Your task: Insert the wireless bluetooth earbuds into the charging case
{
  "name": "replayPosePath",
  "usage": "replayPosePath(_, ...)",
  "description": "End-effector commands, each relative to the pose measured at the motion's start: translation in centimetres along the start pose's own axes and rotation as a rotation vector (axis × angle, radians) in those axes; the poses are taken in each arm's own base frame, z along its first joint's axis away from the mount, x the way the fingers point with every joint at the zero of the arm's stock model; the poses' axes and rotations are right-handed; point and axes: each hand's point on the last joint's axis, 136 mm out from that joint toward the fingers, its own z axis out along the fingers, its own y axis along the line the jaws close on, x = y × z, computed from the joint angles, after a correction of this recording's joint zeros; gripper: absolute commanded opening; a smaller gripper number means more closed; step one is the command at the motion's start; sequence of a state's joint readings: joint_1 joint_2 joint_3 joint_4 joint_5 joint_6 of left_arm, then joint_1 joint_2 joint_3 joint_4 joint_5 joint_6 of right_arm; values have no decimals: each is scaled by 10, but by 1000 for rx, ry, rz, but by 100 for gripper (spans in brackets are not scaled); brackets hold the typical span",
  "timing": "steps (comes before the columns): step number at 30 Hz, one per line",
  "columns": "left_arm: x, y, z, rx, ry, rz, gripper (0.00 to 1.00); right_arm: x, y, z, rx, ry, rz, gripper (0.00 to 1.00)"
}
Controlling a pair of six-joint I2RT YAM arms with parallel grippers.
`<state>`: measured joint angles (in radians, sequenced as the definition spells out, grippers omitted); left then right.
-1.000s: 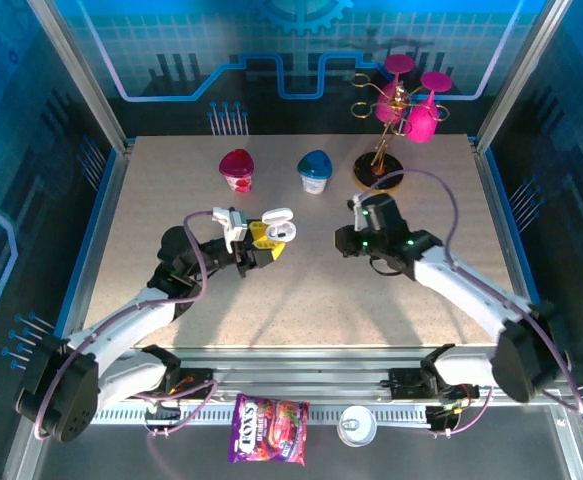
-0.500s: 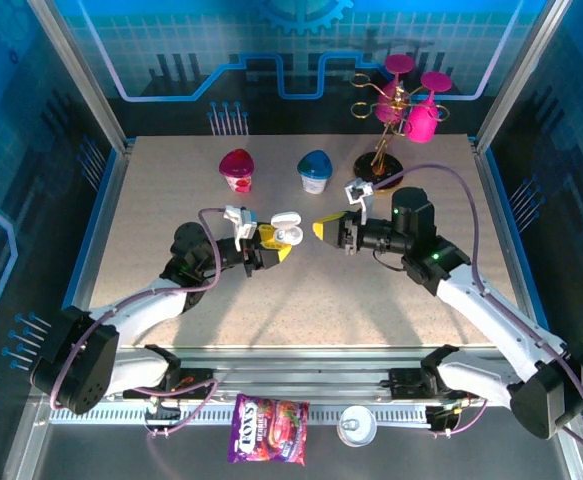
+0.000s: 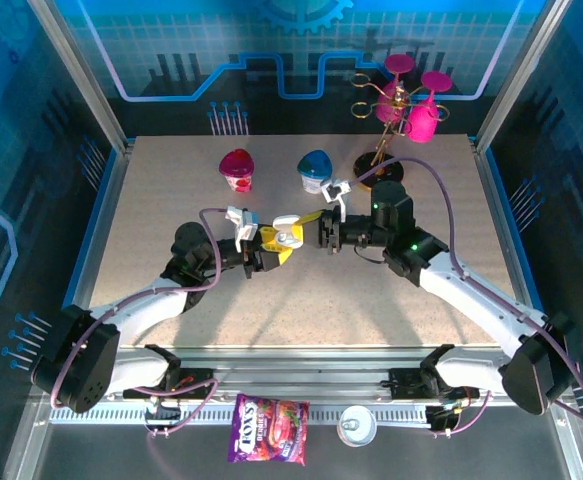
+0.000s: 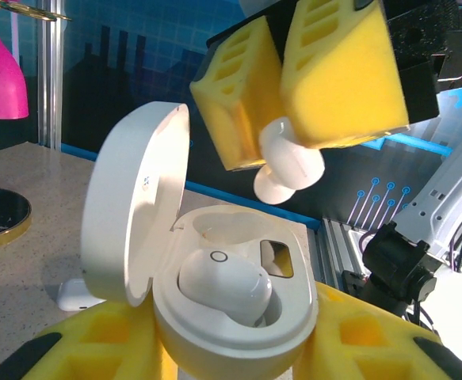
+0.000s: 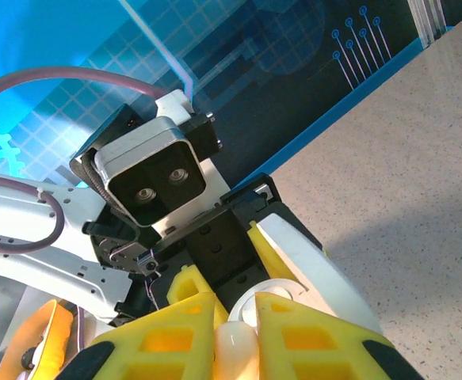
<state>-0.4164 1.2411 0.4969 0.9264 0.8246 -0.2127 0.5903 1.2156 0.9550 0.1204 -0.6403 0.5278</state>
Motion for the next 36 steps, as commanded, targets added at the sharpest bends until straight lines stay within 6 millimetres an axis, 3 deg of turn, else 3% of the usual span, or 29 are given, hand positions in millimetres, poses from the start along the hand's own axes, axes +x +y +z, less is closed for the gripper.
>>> replayPosePath(1,-23,-10,4,52,-42,50,30,-7,9,3,-31,-17,-23,16)
replayPosePath(17,-32,-9,5,41,-74,66,30,8,-14,1,76,26,-15,18)
replayPosePath(36,-27,-8,7,50,-65,57,30,-2,-31,-8,247,21,22,35)
